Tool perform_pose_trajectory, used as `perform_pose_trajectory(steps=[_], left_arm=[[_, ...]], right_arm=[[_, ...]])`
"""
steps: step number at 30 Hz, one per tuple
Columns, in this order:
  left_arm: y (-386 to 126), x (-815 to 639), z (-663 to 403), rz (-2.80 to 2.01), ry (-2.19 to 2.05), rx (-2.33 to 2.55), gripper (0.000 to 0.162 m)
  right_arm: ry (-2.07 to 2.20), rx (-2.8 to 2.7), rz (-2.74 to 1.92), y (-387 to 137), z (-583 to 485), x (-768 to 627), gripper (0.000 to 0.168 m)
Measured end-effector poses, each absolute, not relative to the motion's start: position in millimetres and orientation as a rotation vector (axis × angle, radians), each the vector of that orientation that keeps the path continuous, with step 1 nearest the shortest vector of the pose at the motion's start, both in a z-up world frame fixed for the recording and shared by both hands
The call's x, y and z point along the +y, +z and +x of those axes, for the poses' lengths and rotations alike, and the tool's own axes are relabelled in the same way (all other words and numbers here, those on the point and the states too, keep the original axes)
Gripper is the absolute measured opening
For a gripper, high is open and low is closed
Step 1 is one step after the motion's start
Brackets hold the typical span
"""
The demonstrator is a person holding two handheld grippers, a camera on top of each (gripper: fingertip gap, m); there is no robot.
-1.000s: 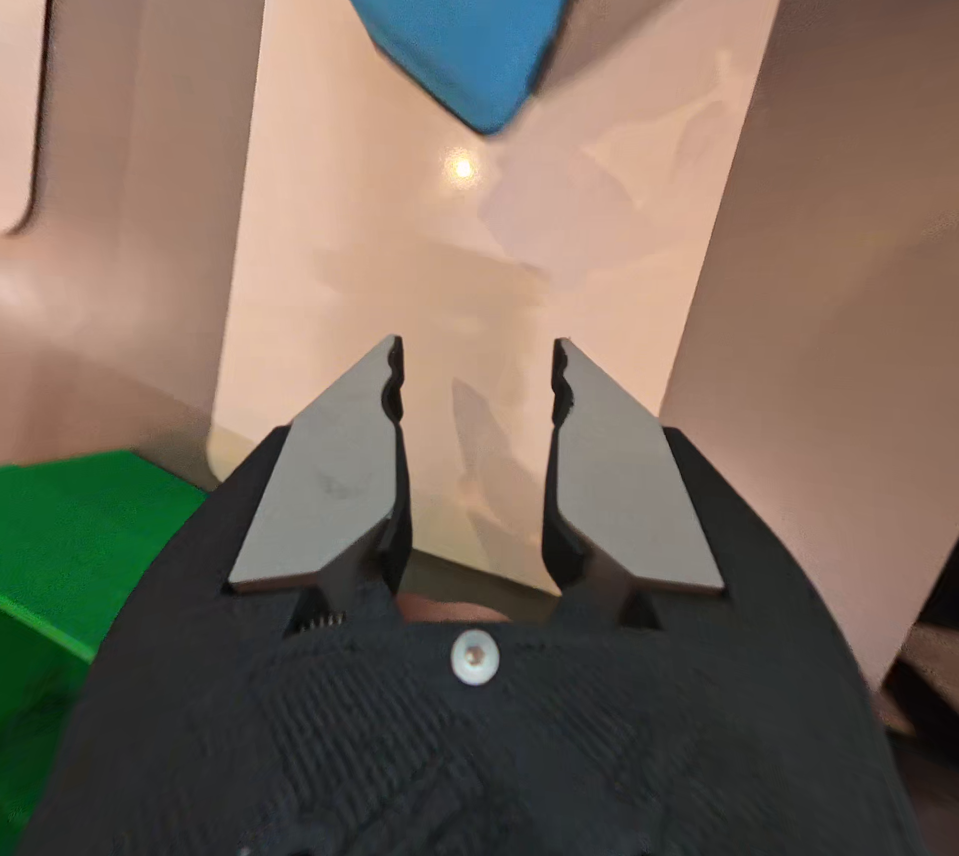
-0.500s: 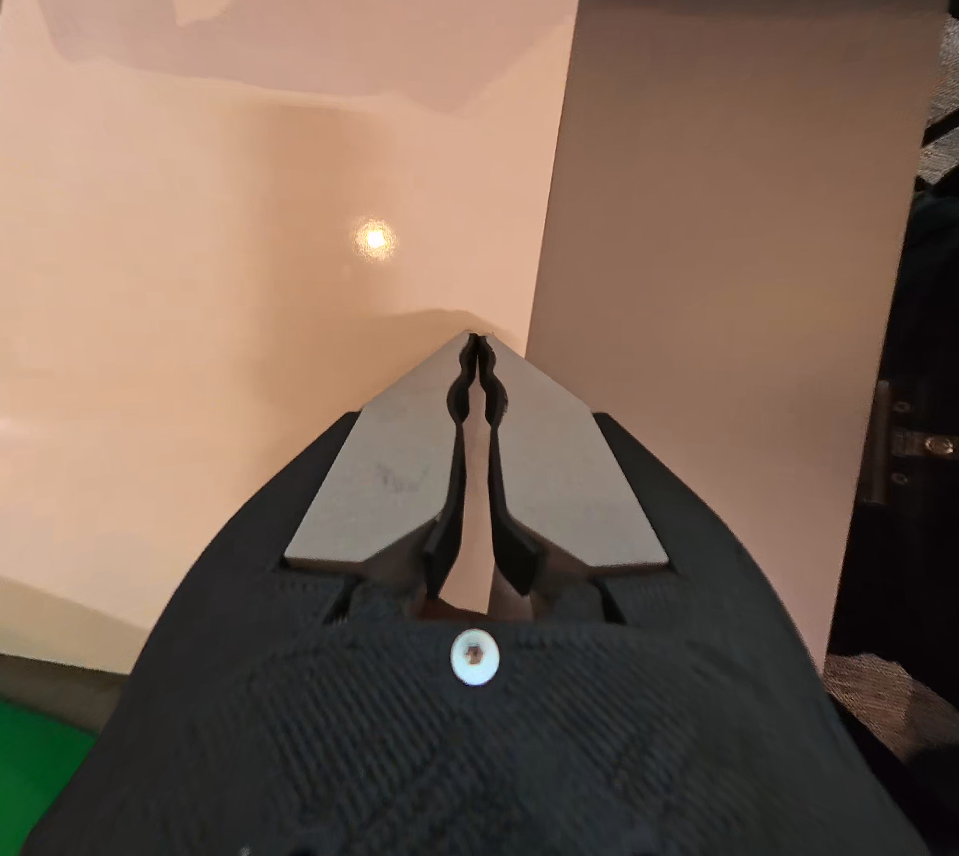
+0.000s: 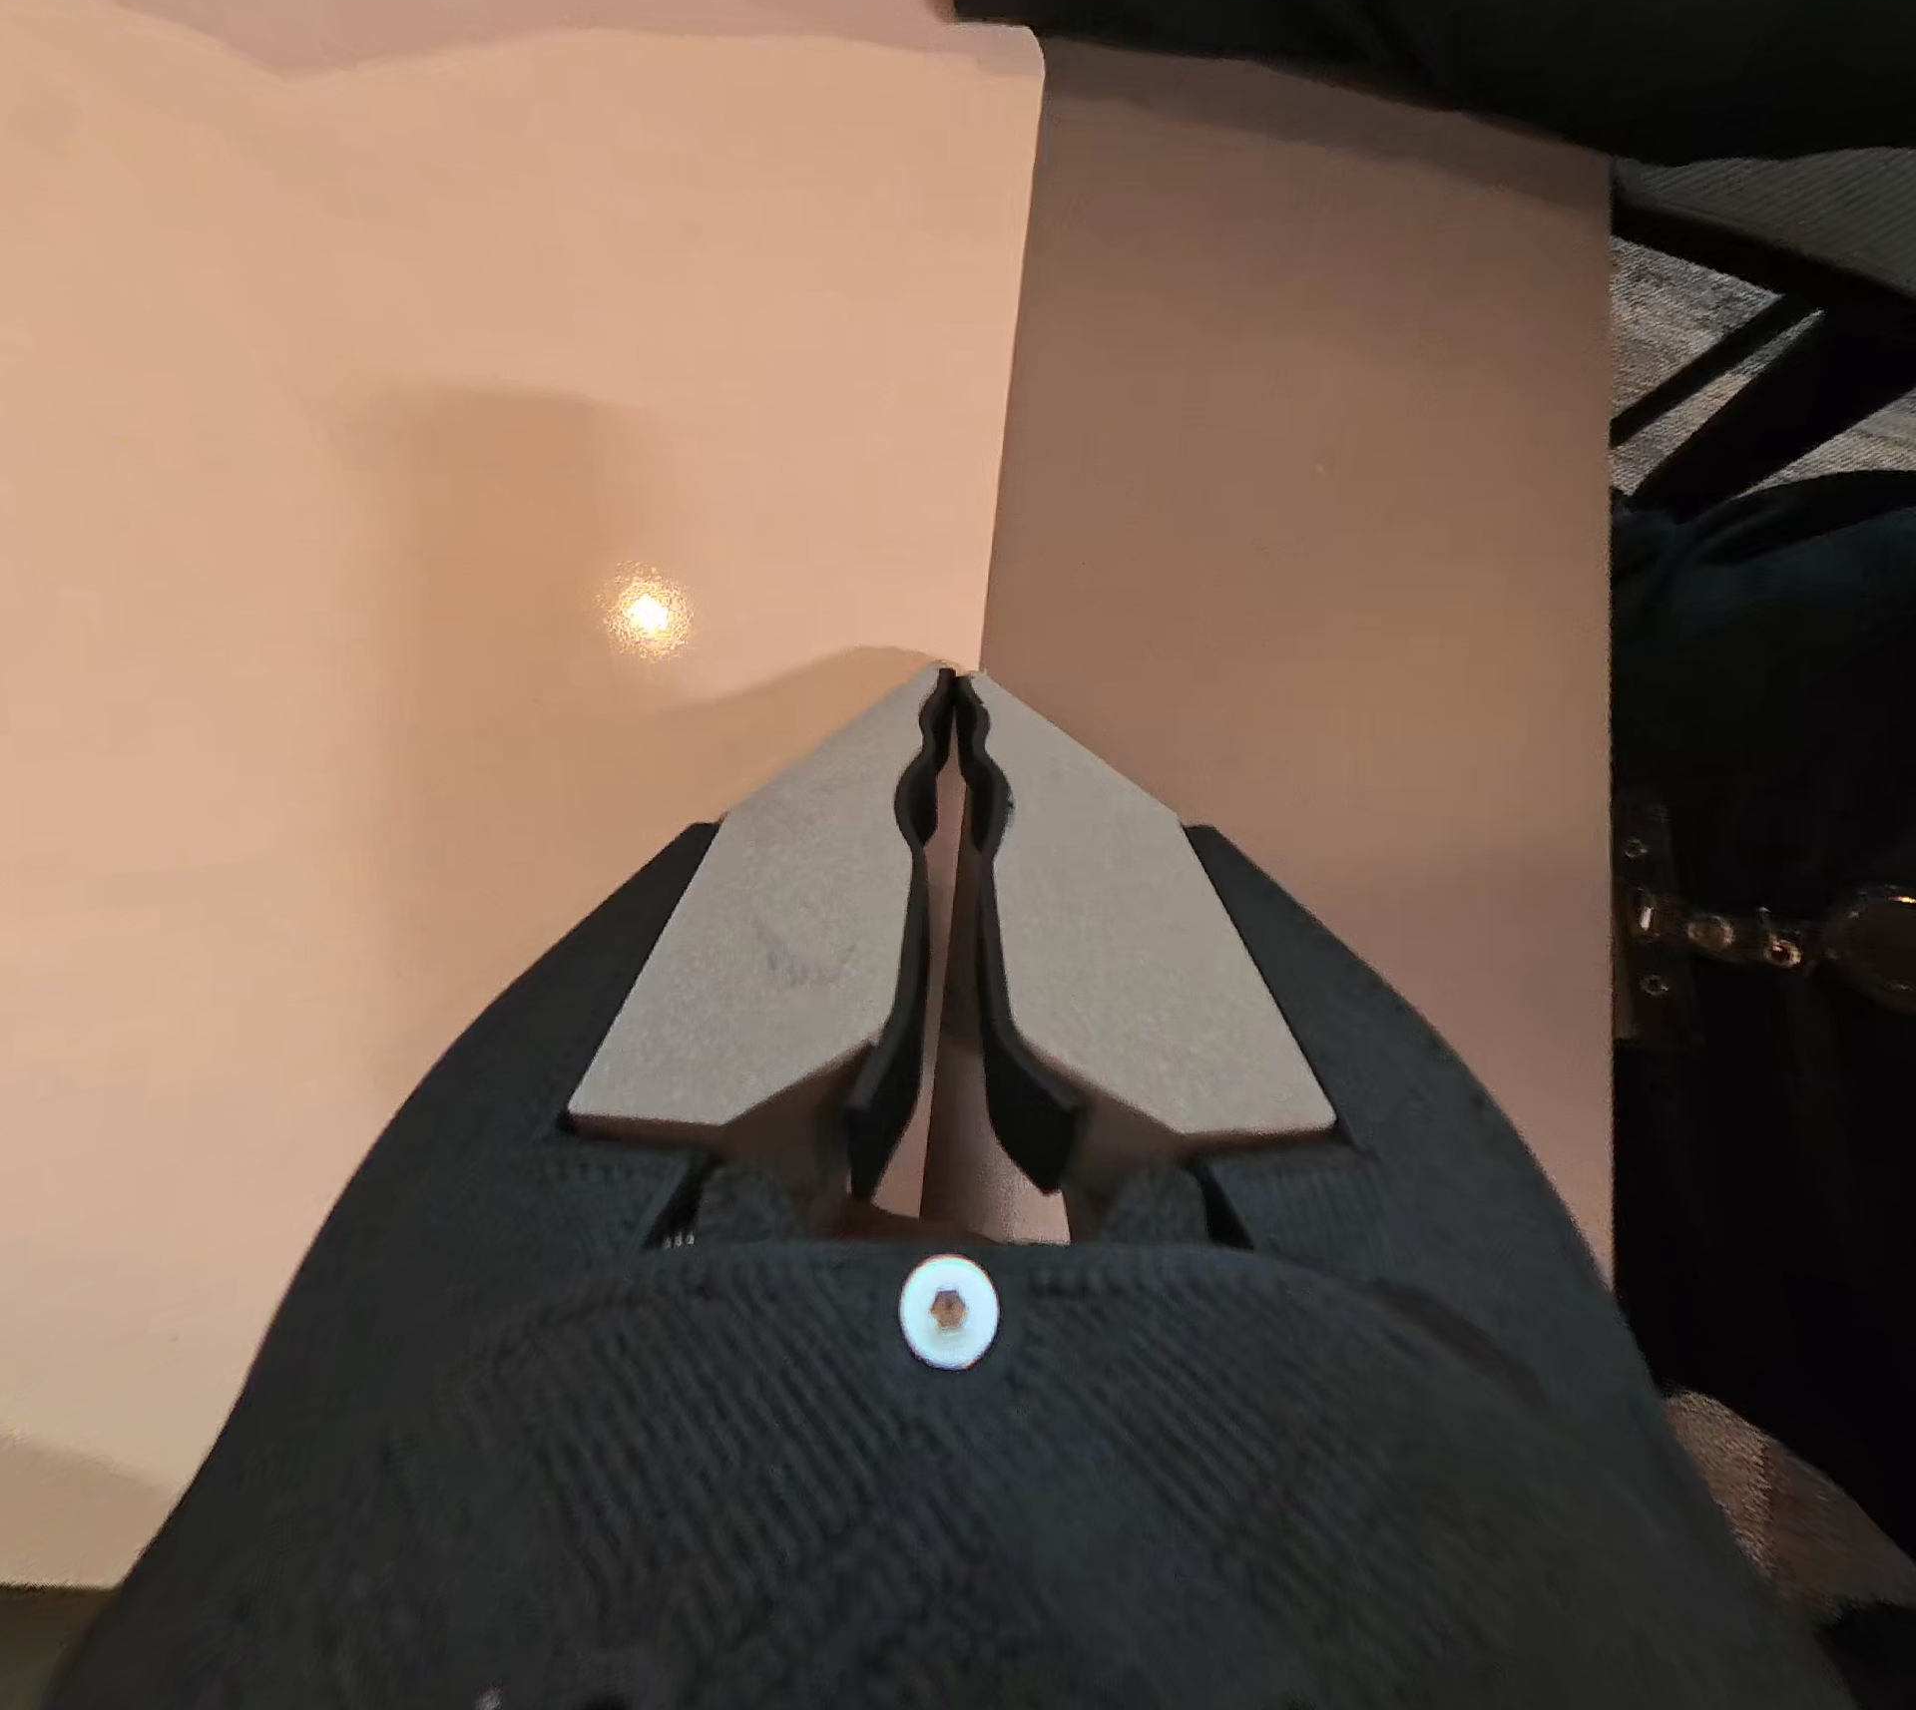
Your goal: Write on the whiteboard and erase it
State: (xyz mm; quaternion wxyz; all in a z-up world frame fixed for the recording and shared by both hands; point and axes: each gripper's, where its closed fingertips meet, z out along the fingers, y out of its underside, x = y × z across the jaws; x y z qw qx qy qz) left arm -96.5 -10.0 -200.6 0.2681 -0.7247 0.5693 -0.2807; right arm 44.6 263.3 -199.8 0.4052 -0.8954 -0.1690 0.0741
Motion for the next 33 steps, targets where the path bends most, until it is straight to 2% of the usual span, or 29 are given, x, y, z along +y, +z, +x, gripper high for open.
perform_pose_trajectory(steps=[9,12,14,16,18,21,24,26,28,31,32,33], left_arm=[[-199.9,-17.0,-99.7,-1.925,-0.774,1.549,0.003],[-198.7,-19.4,-99.5,-1.92,-0.788,1.548,0.015],[-197.6,-17.5,-100.7,-1.933,-0.768,1.533,0.034],[-189.3,-16.0,-102.8,-1.933,-0.735,1.502,0.046],[-165.6,-12.5,-107.5,-1.879,-0.681,1.443,0.053],[-108.7,0.8,-132.9,-1.787,-0.586,1.242,0.054],[-61.8,36.4,-206.6,-1.777,-0.27,0.929,0.044],[-44.4,58.2,-272.0,-1.781,-0.036,0.713,0.044],[-52.8,70.5,-325.3,-1.864,0.069,0.576,0.047],[-85.6,87.3,-377.5,-2.002,0.122,0.439,0.065],[-95.4,93.4,-390.1,-2.03,0.133,0.393,0.066],[-108.1,96.9,-400.4,-2.077,0.144,0.37,0.06]], right_arm=[[0.165,-0.413,-2.201,-187.1,52.4,242.1,0.07],[0.162,-0.423,-2.108,-173.7,44.1,232.7,0.077],[0.17,-0.436,-2.038,-164.0,34.5,225.6,0.079],[0.187,-0.47,-1.986,-157.3,22.5,217.7,0.081],[0.187,-0.506,-1.943,-151.1,13.2,211.8,0.08],[0.171,-0.54,-1.887,-142.5,6.3,206.4,0.079],[0.195,-0.55,-1.855,-136.6,0.4,201.5,0.077],[0.234,-0.552,-1.83,-131.7,-5.6,197.9,0.075],[0.237,-0.555,-1.804,-126.9,-8.9,195.6,0.073],[0.227,-0.58,-1.798,-126.9,-14.5,192.8,0.073],[0.226,-0.589,-1.797,-127.3,-16.7,191.7,0.073],[0.224,-0.597,-1.795,-127.2,-18.8,190.6,0.073]])
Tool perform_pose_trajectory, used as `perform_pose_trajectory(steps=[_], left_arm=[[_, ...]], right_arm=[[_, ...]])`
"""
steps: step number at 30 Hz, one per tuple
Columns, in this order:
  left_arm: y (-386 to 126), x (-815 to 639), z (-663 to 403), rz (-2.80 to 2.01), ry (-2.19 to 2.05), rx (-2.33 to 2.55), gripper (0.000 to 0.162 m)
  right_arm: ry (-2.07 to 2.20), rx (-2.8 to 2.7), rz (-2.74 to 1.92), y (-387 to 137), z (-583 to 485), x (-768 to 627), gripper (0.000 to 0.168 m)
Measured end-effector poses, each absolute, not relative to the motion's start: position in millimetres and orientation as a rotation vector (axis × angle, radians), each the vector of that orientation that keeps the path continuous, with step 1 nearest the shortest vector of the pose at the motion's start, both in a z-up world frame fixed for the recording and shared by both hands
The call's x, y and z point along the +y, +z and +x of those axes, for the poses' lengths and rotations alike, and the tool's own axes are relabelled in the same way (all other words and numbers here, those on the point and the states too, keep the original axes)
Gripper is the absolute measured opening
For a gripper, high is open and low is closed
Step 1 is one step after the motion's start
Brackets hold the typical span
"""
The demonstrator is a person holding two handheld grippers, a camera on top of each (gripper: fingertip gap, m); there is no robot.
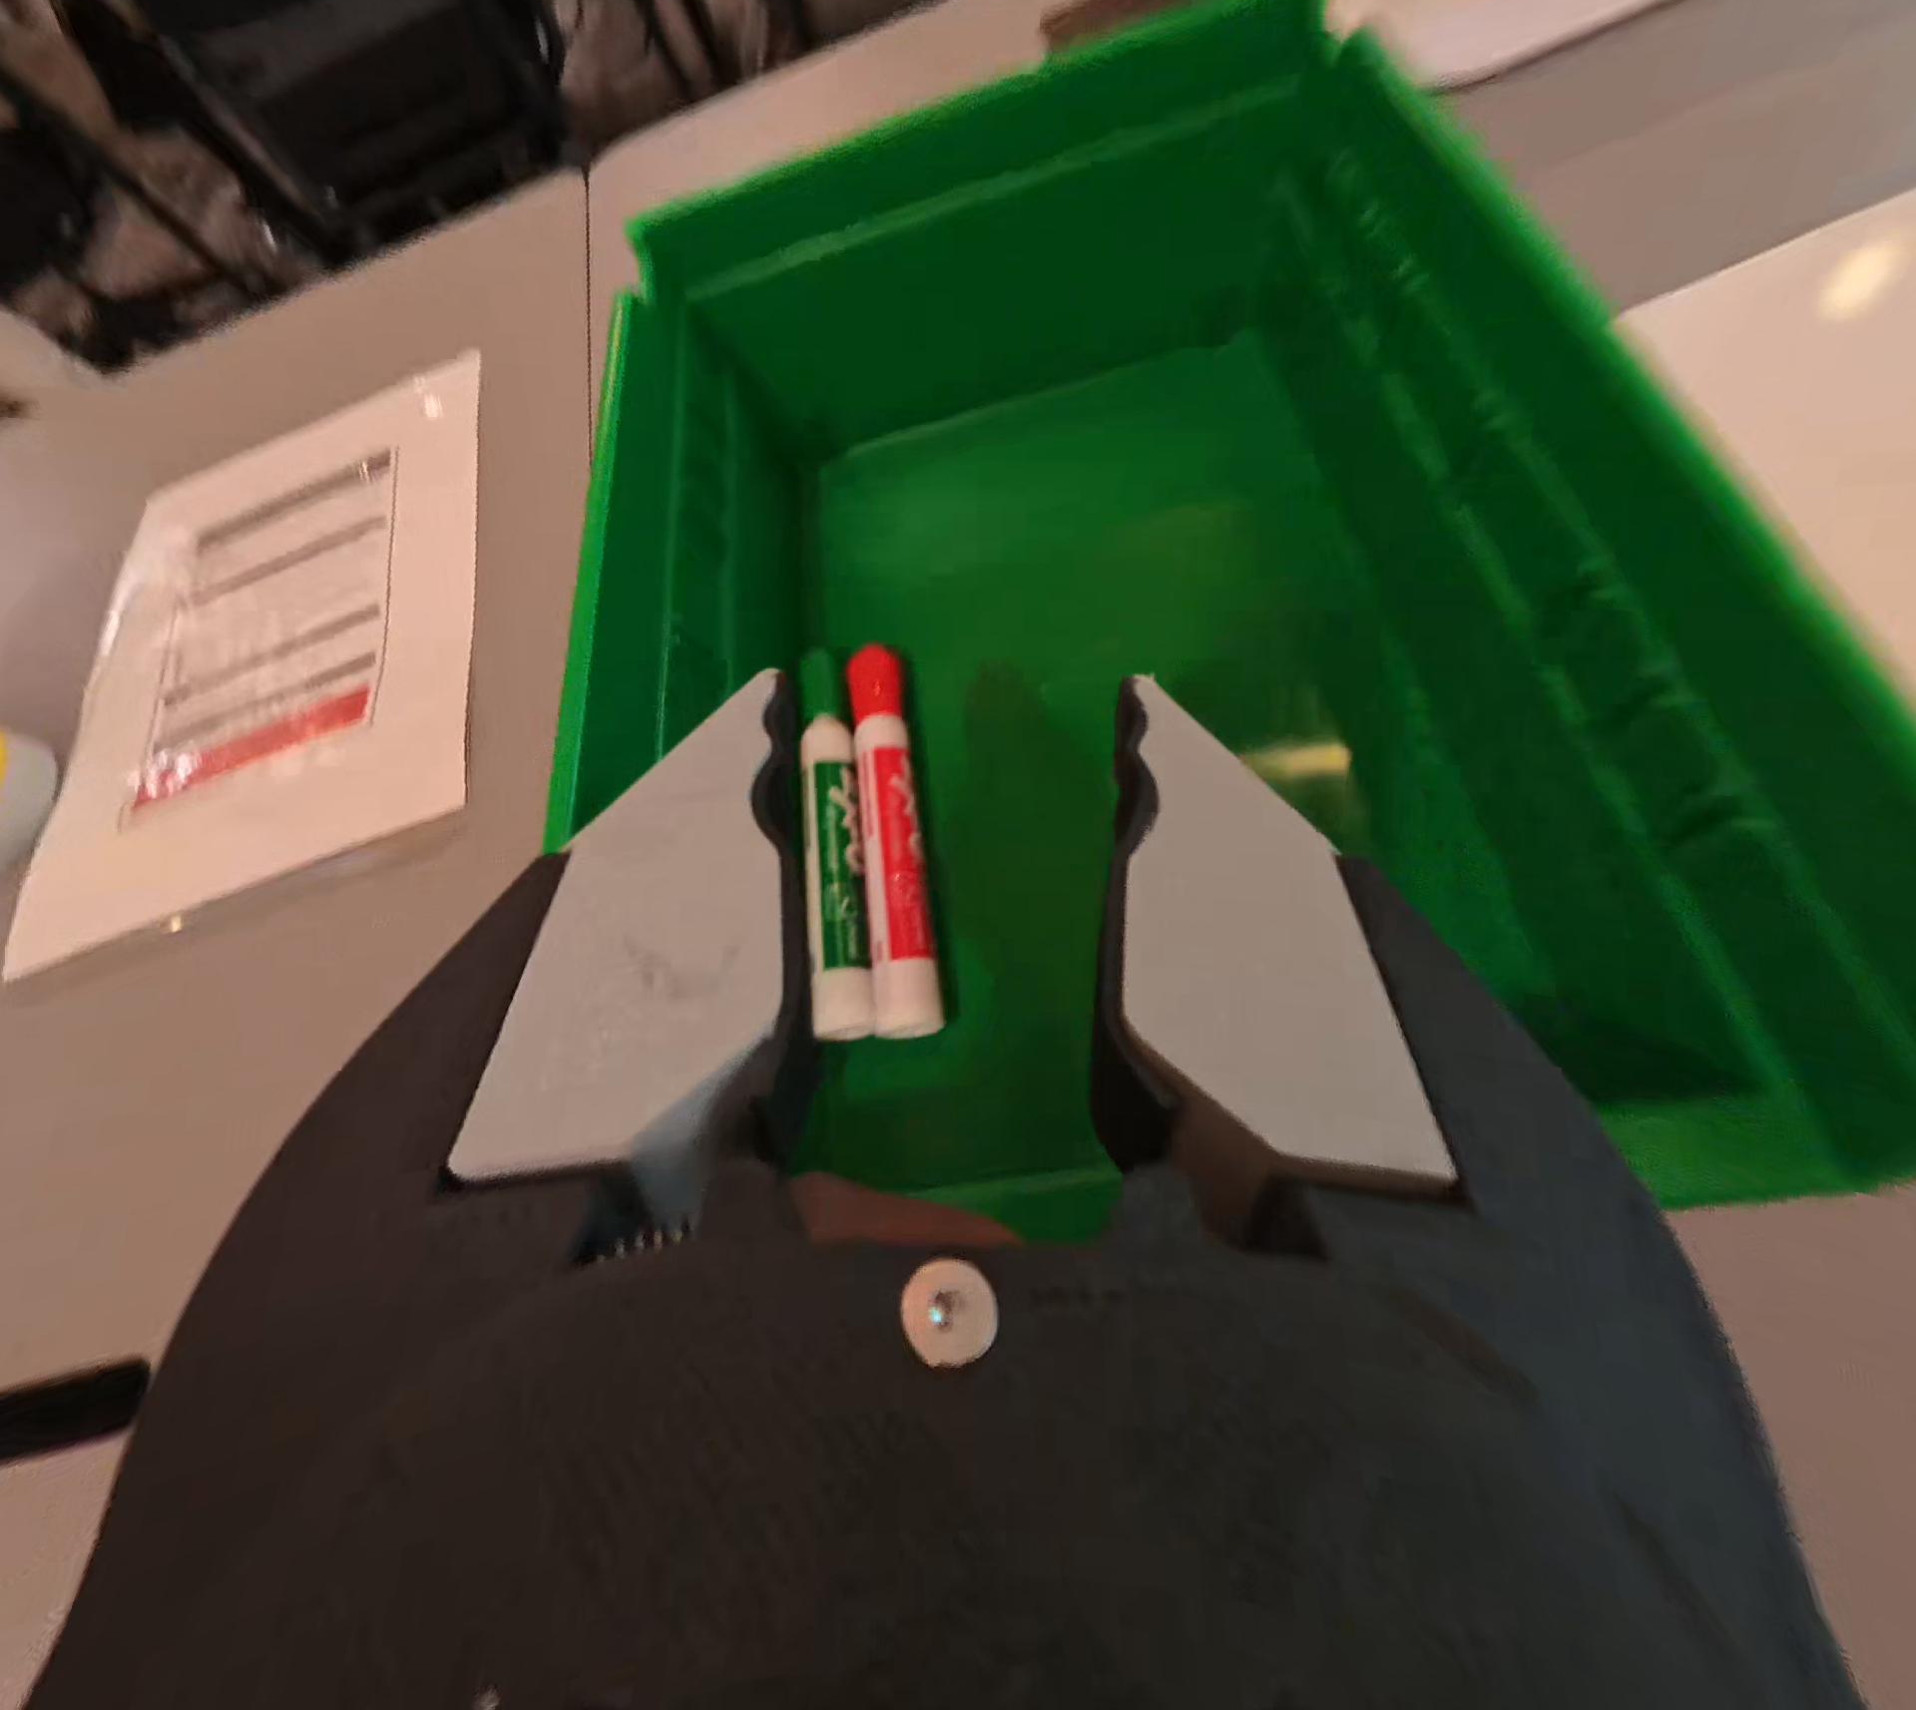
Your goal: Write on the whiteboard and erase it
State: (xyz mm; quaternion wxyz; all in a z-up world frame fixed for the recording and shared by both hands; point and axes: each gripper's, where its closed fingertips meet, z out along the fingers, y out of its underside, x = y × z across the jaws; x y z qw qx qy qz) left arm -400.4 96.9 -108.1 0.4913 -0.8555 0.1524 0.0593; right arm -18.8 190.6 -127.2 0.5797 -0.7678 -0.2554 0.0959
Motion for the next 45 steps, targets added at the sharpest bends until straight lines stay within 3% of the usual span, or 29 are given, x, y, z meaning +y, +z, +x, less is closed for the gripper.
perform_pose_trajectory(steps=[8,11,45], left_arm=[[-182.7,99.7,-440.1,-2.381,0.403,0.36,0.044],[-189.4,95.7,-440.2,-2.42,0.483,0.451,0.014],[-195.2,123.7,-397.4,-2.417,0.302,0.928,0.016]], right_arm=[[0.217,-0.643,-1.769,-122.8,-29.1,183.8,0.072],[0.222,-0.651,-1.769,-123.2,-30.8,182.7,0.072],[0.264,-0.607,-1.775,-112.2,-24.4,178.1,0.067]])
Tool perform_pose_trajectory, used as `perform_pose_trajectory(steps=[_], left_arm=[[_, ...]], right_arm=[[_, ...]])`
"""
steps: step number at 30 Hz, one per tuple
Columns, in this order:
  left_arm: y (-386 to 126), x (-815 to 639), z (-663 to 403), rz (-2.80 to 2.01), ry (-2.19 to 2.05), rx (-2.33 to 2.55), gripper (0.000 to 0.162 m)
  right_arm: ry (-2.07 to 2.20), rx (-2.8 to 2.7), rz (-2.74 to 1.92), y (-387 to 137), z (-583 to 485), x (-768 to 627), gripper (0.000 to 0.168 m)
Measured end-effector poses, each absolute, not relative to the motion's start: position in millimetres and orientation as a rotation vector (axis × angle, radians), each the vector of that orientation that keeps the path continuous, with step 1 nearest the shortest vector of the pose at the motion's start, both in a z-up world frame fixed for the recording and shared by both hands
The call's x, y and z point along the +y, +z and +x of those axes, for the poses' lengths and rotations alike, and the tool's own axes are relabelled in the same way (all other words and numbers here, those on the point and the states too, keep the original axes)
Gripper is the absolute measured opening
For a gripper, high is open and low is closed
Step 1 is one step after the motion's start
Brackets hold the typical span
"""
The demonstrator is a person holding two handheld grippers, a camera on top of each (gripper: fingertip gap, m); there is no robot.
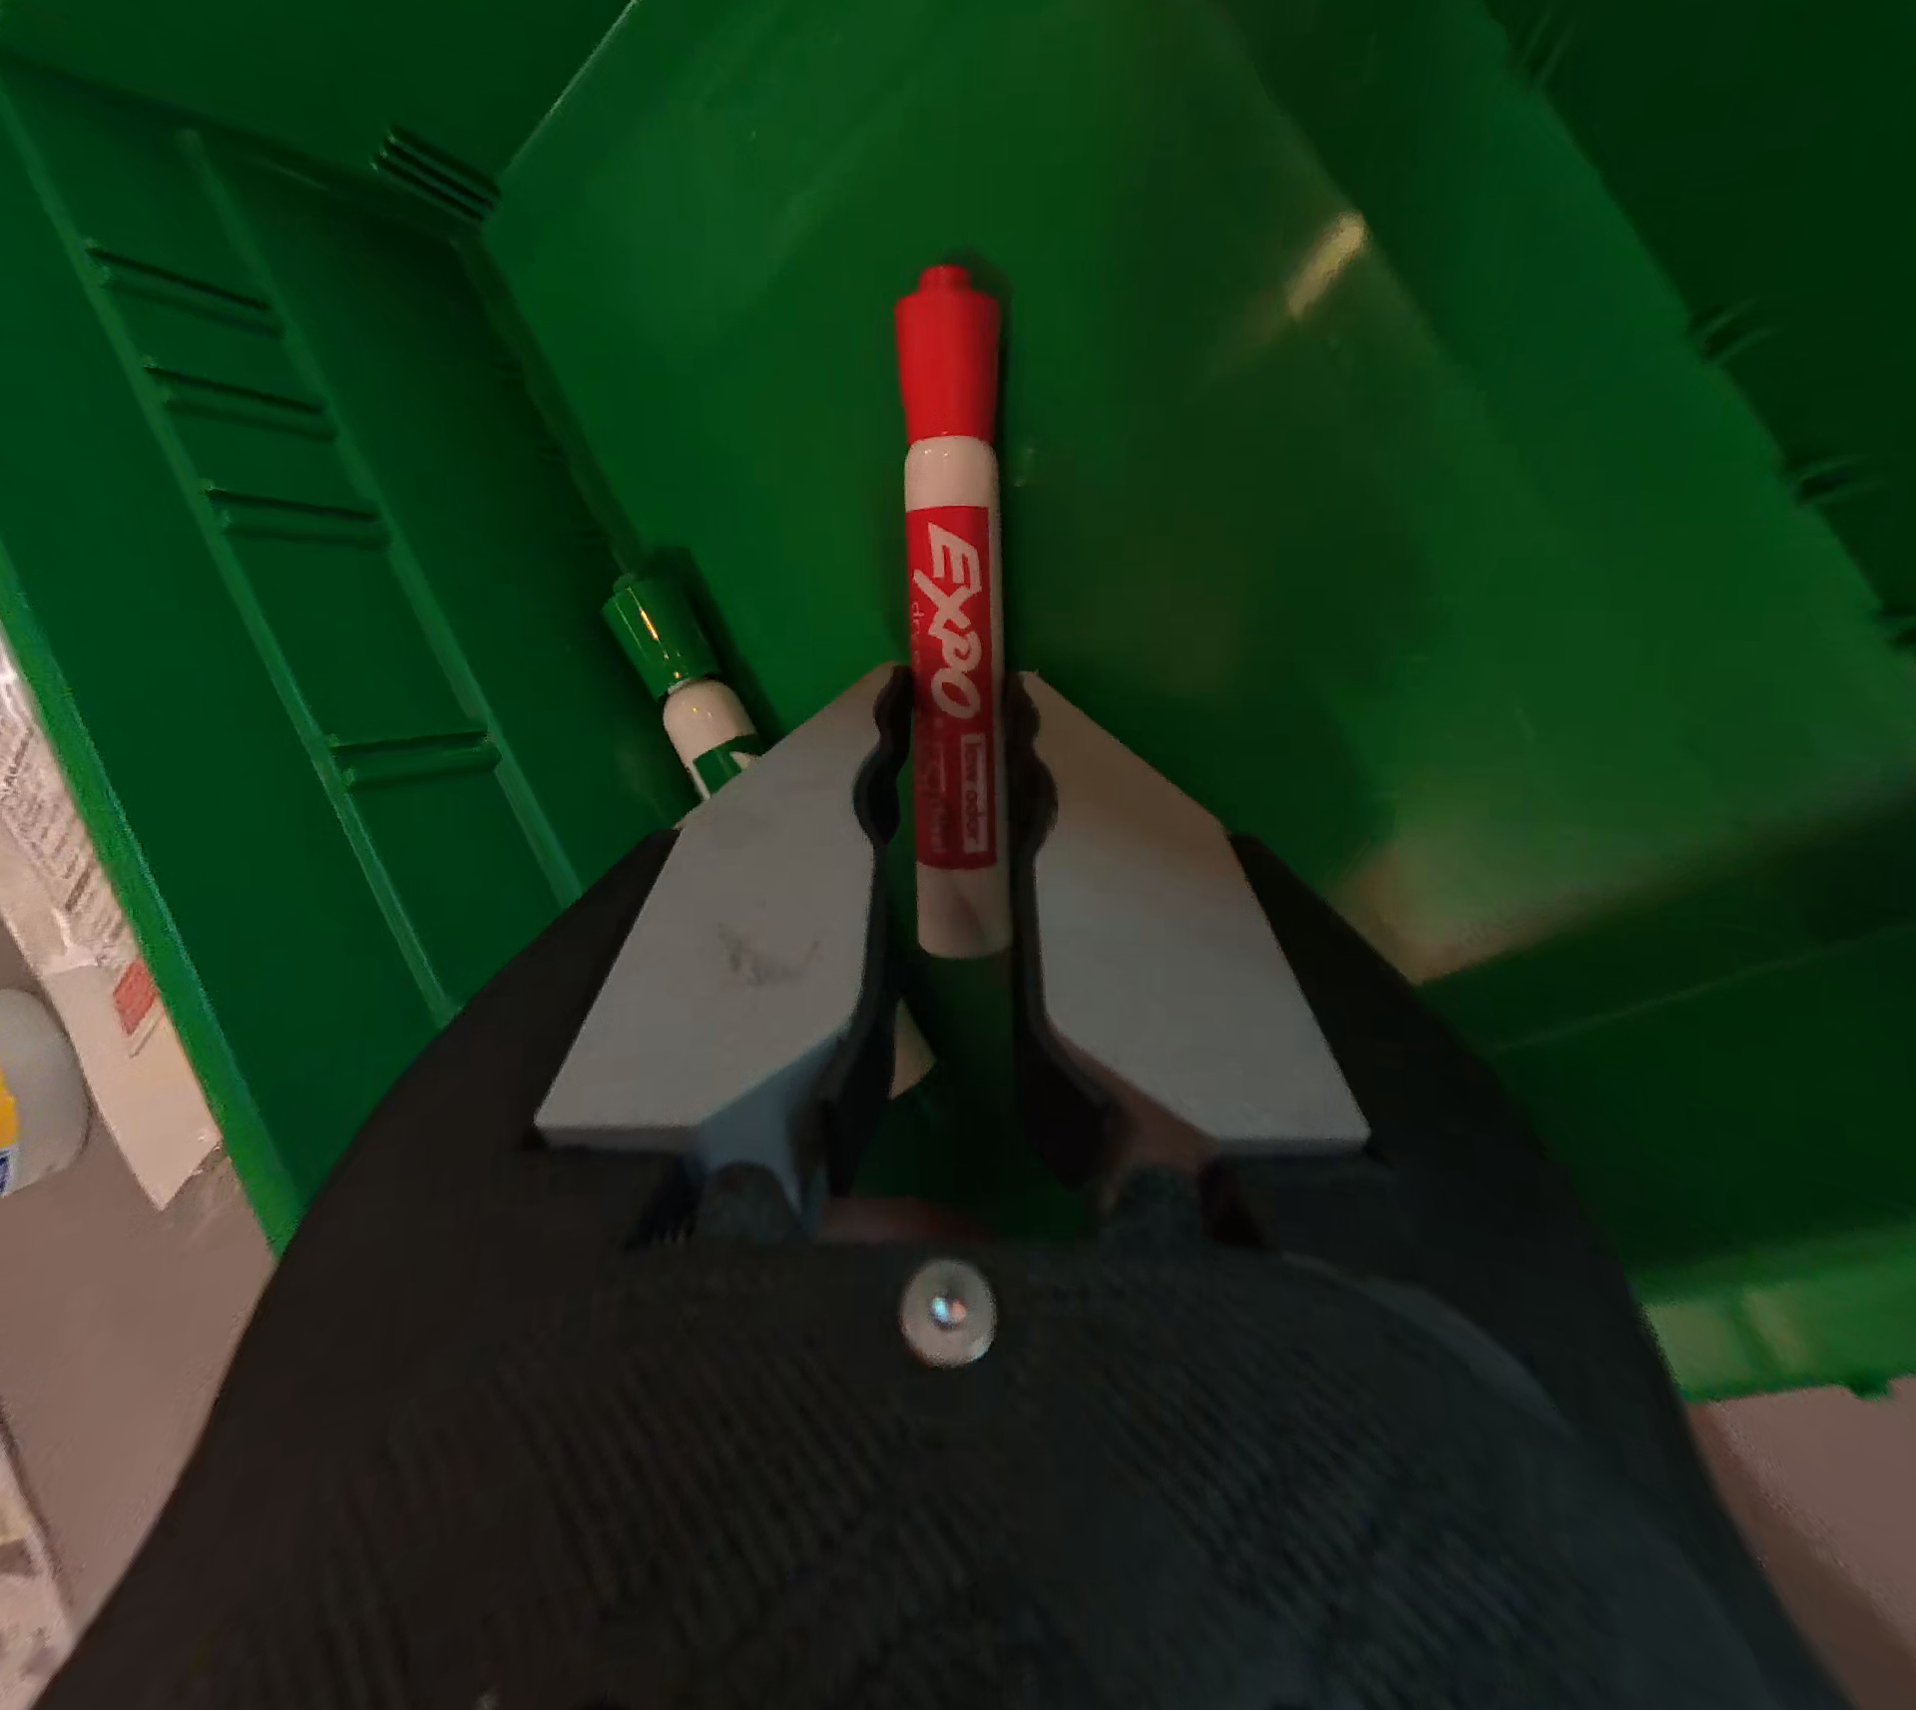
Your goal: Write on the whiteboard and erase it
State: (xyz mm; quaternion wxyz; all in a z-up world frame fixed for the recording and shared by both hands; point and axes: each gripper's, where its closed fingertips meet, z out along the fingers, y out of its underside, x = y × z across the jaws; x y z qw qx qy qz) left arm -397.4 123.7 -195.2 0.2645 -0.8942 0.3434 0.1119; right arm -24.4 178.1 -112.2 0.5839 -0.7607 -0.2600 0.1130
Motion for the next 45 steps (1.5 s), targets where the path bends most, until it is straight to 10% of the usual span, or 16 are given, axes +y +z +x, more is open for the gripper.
perform_pose_trajectory(steps=[8,15,39,45], left_arm=[[-153.0,114.2,-379.7,-2.264,0.161,0.802,0.017],[-90.1,93.6,-340.4,-2.007,-0.175,0.66,0.017],[-46.3,52.7,-144.6,-1.777,-0.43,1.007,0.016],[-75.6,61.0,-44.5,-1.865,-0.829,0.899,0.016]], right_arm=[[0.0,-0.468,-2.088,-157.1,44.5,188.5,0.052],[0.332,-0.395,-2.352,-199.4,37.8,161.4,0.0],[0.468,-0.353,-2.393,-201.8,26.1,79.3,0.0],[0.412,-0.378,-2.175,-127.8,41.2,67.6,0.0]])
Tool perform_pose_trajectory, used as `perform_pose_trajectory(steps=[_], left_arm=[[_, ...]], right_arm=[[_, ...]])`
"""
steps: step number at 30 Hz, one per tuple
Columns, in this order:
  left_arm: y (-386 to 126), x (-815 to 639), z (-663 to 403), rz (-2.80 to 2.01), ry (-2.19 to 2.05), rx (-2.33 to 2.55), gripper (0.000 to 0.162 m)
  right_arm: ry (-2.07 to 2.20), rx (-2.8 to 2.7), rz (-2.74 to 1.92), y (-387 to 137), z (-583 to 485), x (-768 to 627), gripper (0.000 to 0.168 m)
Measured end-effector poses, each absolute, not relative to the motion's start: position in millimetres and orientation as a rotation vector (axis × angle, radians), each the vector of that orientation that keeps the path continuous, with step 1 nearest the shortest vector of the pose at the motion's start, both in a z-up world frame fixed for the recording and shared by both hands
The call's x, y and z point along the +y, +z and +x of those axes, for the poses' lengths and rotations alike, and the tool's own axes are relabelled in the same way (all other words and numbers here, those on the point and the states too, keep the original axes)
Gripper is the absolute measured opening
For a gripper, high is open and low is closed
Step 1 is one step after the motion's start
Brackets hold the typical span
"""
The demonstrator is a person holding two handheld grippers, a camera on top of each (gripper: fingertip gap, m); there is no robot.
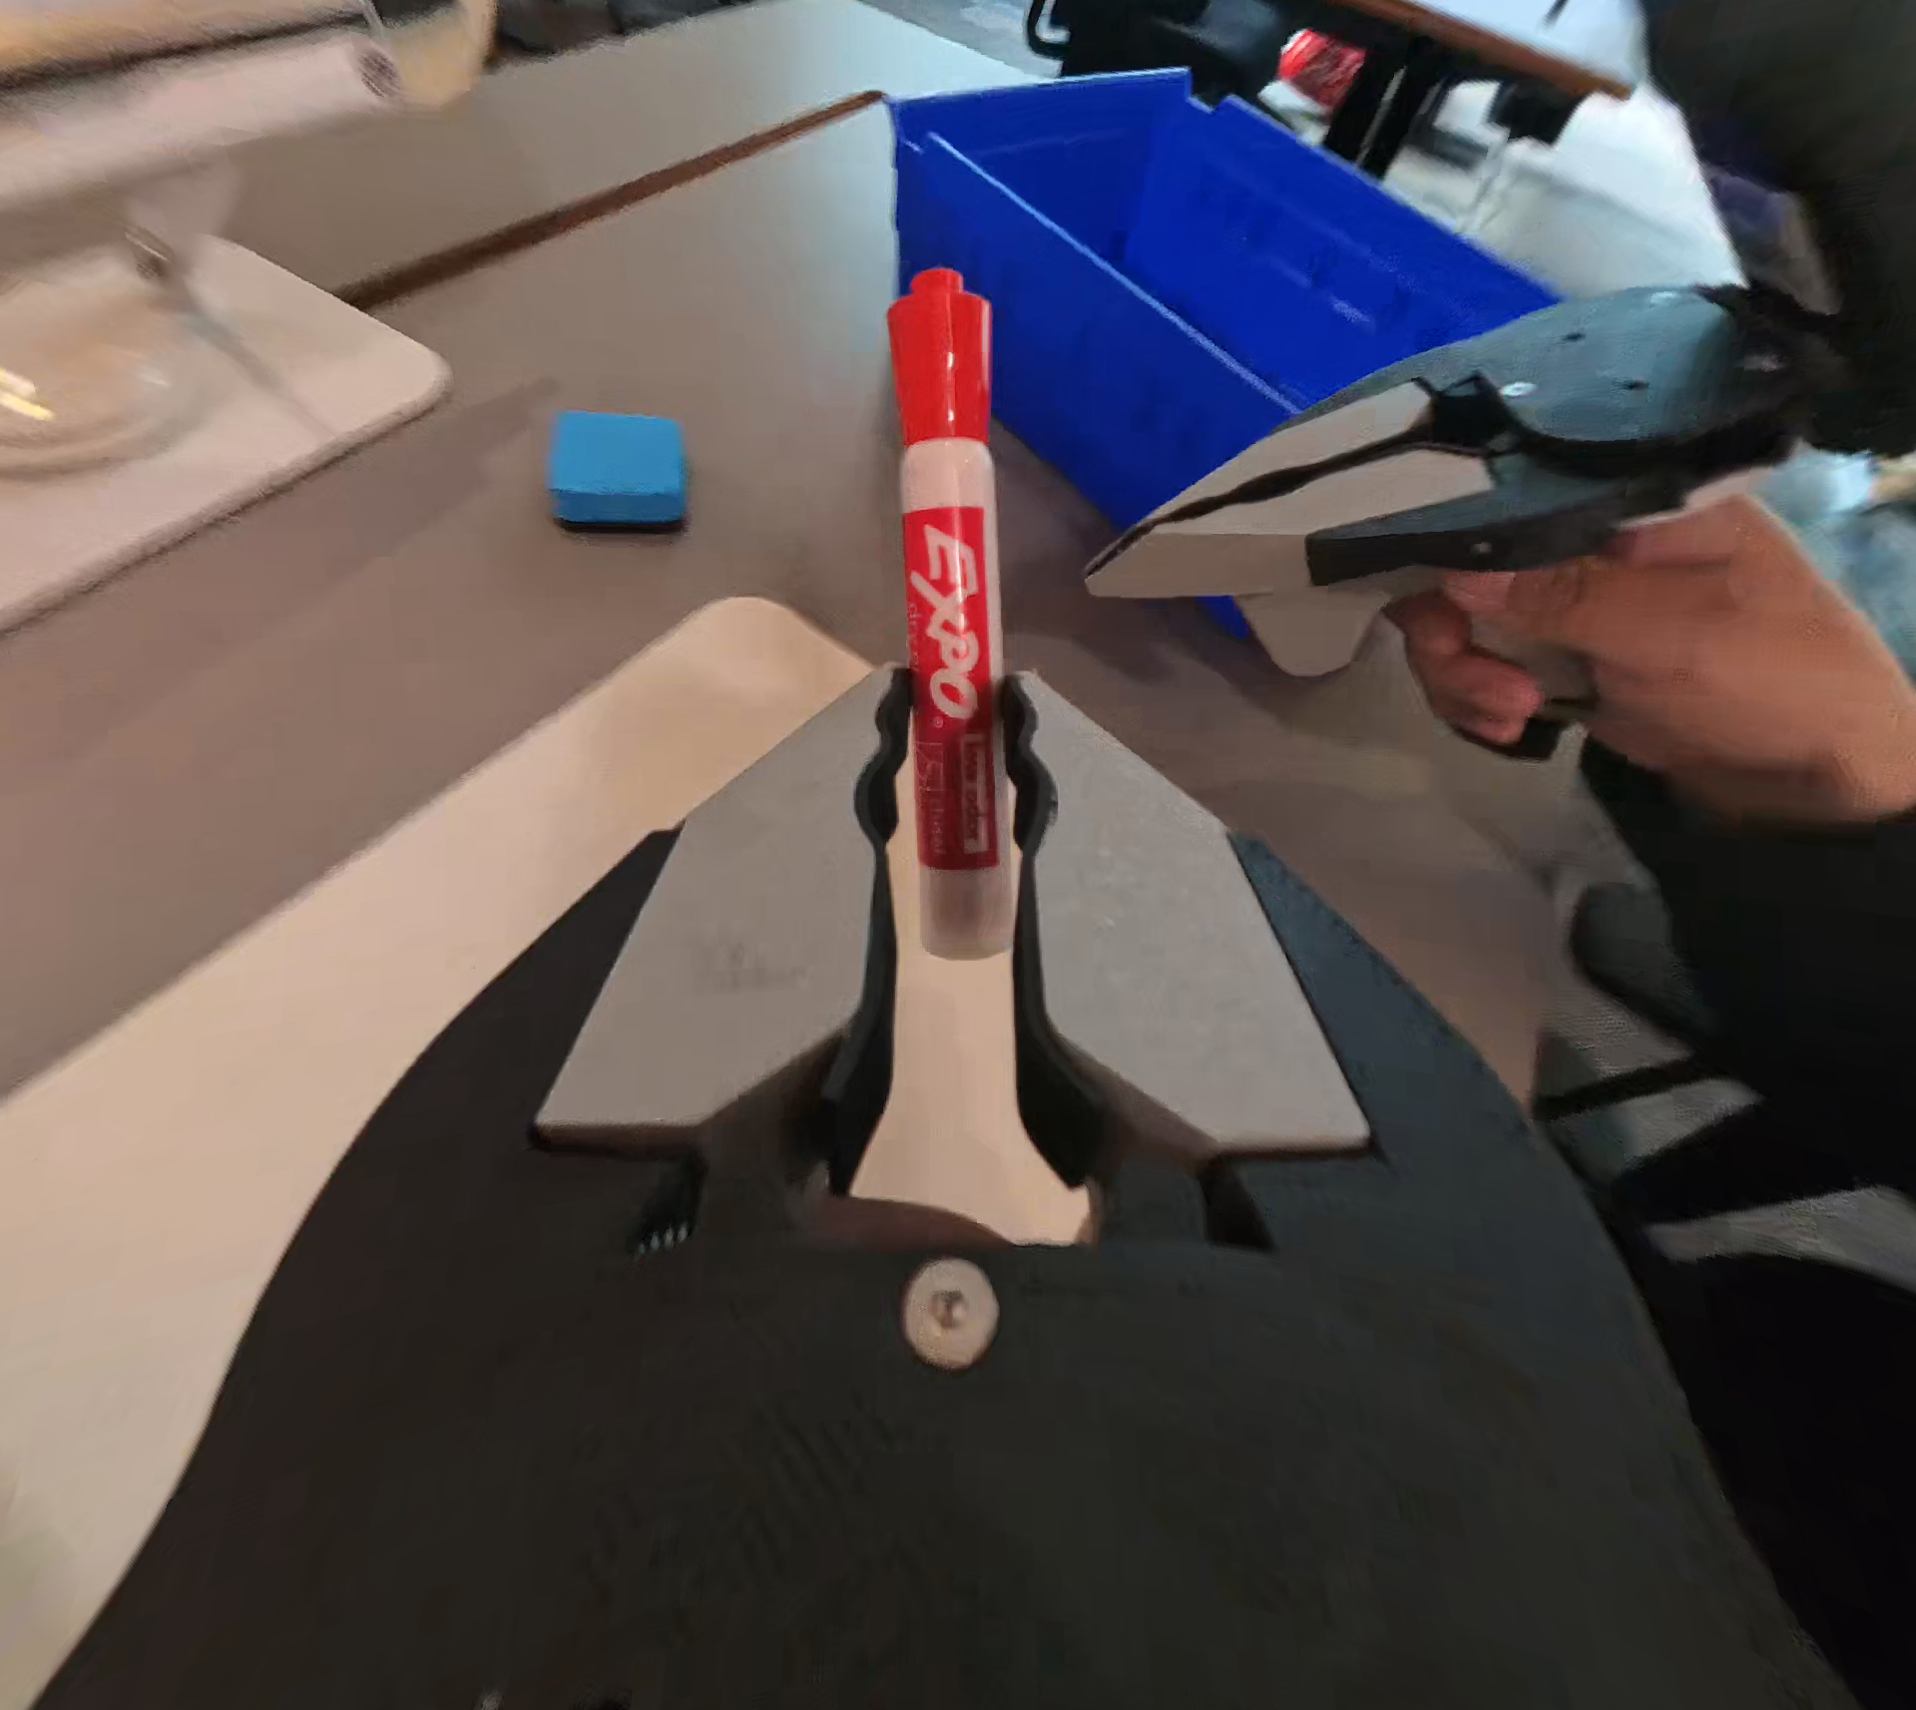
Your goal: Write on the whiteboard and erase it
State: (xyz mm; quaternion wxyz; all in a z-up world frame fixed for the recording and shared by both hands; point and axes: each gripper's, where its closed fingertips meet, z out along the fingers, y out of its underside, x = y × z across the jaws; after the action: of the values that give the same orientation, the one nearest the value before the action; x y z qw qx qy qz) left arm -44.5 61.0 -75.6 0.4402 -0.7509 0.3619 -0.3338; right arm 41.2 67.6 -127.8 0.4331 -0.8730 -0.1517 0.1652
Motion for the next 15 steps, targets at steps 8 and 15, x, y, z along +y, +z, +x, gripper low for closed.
perform_pose_trajectory(steps=[8,15], left_arm=[[-151.6,84.6,56.2,-2.14,-1.335,0.425,0.016],[-167.4,80.0,68.1,-2.184,-1.268,0.323,0.026]], right_arm=[[0.297,-0.302,-2.0,-72.7,95.2,61.5,0.009],[0.229,-0.348,-2.149,-109.4,113.6,64.2,0.024]])
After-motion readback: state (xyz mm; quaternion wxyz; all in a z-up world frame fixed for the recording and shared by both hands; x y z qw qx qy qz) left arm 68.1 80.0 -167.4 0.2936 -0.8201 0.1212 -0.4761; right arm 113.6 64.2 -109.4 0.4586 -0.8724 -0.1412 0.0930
